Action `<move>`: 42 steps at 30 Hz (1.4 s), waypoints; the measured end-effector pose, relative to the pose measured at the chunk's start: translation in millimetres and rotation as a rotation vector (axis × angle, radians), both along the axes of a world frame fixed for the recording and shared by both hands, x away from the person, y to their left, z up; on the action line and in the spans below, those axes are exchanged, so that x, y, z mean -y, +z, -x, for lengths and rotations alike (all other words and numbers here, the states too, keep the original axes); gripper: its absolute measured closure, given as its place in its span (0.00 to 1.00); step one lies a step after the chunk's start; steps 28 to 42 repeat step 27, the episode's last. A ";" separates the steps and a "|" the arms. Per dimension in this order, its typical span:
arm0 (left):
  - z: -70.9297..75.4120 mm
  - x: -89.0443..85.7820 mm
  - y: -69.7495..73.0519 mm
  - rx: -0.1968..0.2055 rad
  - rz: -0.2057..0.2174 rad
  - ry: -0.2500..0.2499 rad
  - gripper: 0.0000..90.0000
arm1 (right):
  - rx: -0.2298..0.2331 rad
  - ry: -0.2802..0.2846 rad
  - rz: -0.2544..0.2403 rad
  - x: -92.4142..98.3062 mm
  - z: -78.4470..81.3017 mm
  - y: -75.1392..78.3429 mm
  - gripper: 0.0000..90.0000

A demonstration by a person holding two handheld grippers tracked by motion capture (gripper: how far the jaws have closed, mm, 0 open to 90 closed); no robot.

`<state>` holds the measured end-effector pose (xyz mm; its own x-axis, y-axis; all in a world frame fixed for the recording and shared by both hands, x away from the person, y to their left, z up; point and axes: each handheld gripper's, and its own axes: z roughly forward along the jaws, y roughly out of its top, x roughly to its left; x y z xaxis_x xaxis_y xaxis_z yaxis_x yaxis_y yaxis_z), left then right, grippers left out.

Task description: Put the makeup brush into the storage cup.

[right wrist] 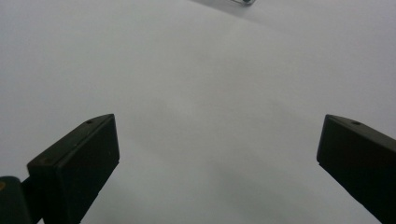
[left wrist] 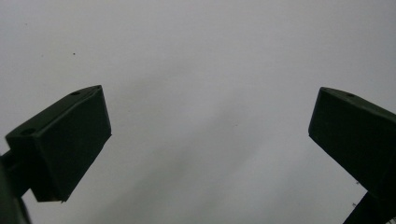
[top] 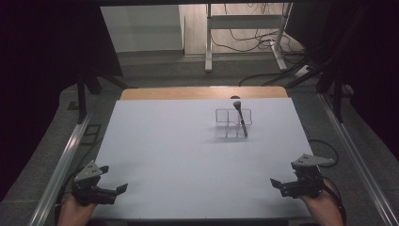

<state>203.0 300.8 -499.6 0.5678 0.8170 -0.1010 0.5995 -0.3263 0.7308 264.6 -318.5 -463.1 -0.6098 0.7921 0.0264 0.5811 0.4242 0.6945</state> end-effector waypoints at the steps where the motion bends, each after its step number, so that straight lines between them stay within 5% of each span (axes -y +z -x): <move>1: -0.2 0.1 -0.2 -0.001 0.000 -0.001 0.00 | 0.001 -0.004 -0.004 1.0 1.0 0.1 0.00; 24: -3.3 1.7 -0.9 -0.006 0.001 -0.010 0.00 | -0.023 -0.063 0.003 20.2 19.6 -4.3 0.00; 42: -4.5 2.7 -0.6 -0.006 0.001 -0.012 0.00 | -0.024 -0.069 0.000 21.6 19.9 -4.4 0.00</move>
